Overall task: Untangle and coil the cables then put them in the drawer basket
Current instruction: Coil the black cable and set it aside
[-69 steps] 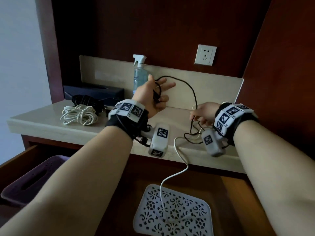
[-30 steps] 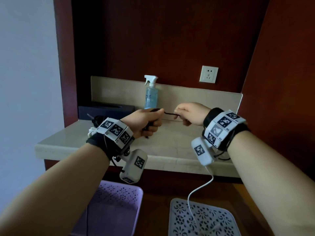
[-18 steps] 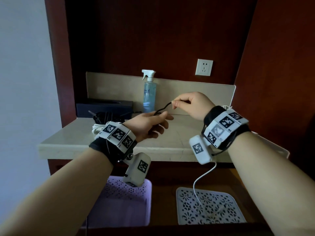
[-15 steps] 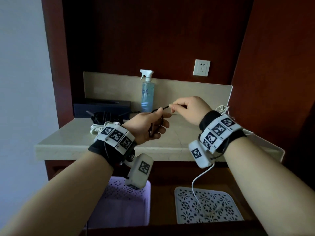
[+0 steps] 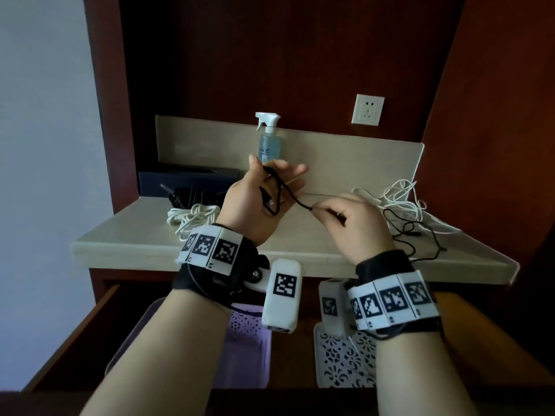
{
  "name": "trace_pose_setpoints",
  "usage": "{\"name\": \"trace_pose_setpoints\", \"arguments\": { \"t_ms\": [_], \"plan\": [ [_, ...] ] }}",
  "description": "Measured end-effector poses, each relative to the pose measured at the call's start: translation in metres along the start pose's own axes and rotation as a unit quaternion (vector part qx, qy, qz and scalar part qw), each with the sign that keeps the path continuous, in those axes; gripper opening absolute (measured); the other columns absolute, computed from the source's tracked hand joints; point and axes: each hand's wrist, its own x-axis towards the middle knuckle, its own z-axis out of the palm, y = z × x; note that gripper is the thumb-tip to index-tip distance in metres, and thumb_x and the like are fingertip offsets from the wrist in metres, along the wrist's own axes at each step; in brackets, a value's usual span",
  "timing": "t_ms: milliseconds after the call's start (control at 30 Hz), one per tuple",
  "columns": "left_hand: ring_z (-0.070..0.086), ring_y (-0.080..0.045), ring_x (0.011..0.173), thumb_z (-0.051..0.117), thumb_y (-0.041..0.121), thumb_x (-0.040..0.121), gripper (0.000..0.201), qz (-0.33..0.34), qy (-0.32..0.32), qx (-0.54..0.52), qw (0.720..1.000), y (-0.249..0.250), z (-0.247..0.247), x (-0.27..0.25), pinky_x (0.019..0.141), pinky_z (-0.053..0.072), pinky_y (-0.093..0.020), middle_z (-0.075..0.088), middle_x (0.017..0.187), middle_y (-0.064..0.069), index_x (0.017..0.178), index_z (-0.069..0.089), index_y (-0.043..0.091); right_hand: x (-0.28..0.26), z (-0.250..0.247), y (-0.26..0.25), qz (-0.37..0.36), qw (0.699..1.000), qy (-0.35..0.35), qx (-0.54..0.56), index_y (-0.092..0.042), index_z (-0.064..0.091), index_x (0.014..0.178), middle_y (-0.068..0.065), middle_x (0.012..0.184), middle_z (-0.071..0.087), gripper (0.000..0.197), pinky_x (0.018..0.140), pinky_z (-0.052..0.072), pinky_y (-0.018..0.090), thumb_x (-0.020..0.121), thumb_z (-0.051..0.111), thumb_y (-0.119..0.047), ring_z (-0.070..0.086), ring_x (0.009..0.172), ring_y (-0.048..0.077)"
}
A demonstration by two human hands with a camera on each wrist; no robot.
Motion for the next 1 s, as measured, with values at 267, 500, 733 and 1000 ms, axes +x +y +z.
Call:
{"name": "trace_pose_setpoints", "arguments": {
  "t_ms": [267,500,733,1000],
  "plan": [
    [0.028,-0.011,0.043,0.020,0.055,0.098,0.053,0.052,0.124,-0.079,0.988,0.004,-0.036,-0.016,0.044,0.035,-0.018,0.029,0.052,0.005,0.066,0.040,0.017,-0.024,-0.028,0.026,0.063,0.985,-0.156,-0.041,-0.022,0.068,0.109,-0.003,0.107,0.066,0.023,0.078,0.034,0.018,0.092,0.053,-0.022,0.055,0.092,0.008],
    [0.029,-0.008,0.049,0.038,0.049,0.097,0.037,0.033,0.156,0.145,0.977,-0.015,-0.030,-0.016,0.039,0.022,-0.018,0.032,0.057,0.006,0.073,0.039,0.020,-0.013,-0.043,0.024,-0.046,0.997,-0.043,0.036,-0.026,0.073,0.083,-0.010,0.074,0.059,0.016,0.066,0.045,0.032,0.081,0.062,-0.036,0.053,0.070,0.012],
    [0.041,-0.012,0.054,0.029,0.053,0.095,0.050,-0.090,0.037,0.302,0.948,-0.054,0.004,-0.016,0.045,0.027,-0.019,0.048,0.066,-0.002,0.077,0.055,0.013,0.006,-0.046,0.025,-0.135,0.980,0.027,0.145,-0.015,0.074,0.086,-0.007,0.063,0.049,0.020,0.055,0.035,0.021,0.083,0.060,-0.029,0.045,0.058,0.009],
    [0.040,-0.010,0.038,0.014,0.087,0.062,0.092,-0.149,-0.091,0.325,0.930,-0.080,0.023,-0.007,0.039,0.026,-0.019,0.055,0.060,-0.005,0.077,0.065,0.011,0.021,-0.036,0.056,-0.066,0.985,0.042,0.154,-0.017,0.076,0.085,-0.018,0.071,0.061,0.020,0.063,0.041,0.013,0.080,0.064,-0.033,0.056,0.070,0.001]
  ]
}}
